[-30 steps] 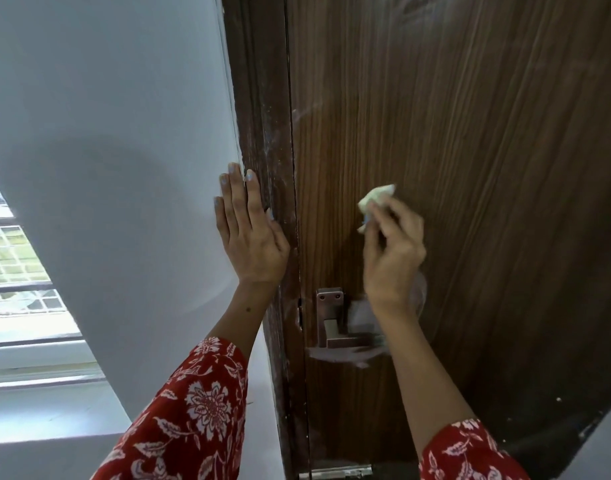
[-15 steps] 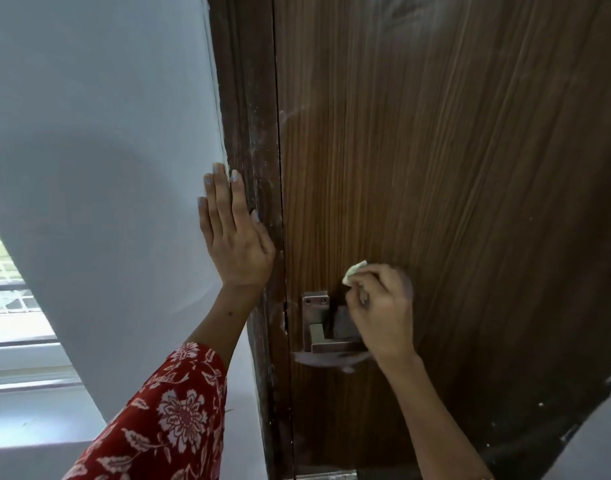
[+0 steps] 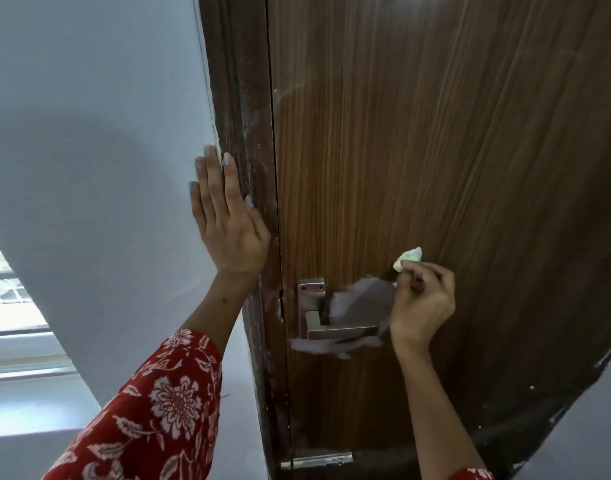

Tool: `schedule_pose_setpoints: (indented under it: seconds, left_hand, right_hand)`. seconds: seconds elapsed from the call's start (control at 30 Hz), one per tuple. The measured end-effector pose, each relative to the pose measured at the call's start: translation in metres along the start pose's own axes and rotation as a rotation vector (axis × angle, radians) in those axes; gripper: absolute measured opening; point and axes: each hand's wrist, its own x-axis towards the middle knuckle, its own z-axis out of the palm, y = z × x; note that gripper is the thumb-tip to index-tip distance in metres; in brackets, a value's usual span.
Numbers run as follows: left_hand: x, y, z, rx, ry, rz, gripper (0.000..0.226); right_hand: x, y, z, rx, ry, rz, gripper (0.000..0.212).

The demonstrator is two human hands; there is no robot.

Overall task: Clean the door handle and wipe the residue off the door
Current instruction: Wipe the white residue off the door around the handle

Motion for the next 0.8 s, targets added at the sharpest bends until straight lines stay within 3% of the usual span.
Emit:
schedule_pose_setpoints:
  seconds: [0.17, 0.3, 0.37, 0.5, 0.63, 0.8]
  left_hand:
    - [0.000, 0.000, 0.000, 0.003, -0.006, -0.003, 0.049]
    - [0.001, 0.001, -0.001, 0.014, -0.004, -0.005, 0.048]
    - [0.001, 0.002, -0.001, 0.011, 0.003, -0.001, 0.048]
    - [0.001, 0.002, -0.001, 0.020, 0.008, -0.012, 0.047]
    - [0.002, 0.002, 0.000, 0.015, 0.009, -0.005, 0.048]
    - [0.000, 0.000, 0.001, 0.004, 0.014, 0.004, 0.047]
  right_hand:
    - [-0.015, -0.001, 0.003, -0.076, -0.246, -0.218, 0.016]
    - [-0.009, -0.003, 0.001, 0.014, -0.056, 0.017, 0.016]
    - [-0.016, -0.011, 0.006, 0.030, -0.090, -0.050, 0.018]
    - [-0.032, -0.010, 0.007, -0.096, -0.306, -0.226, 0.016]
    - [-0.030, -0.020, 0.009, 0.042, -0.147, -0.064, 0.027]
    - [-0.044, -0.025, 0.018, -0.092, -0.438, -0.417, 0.027]
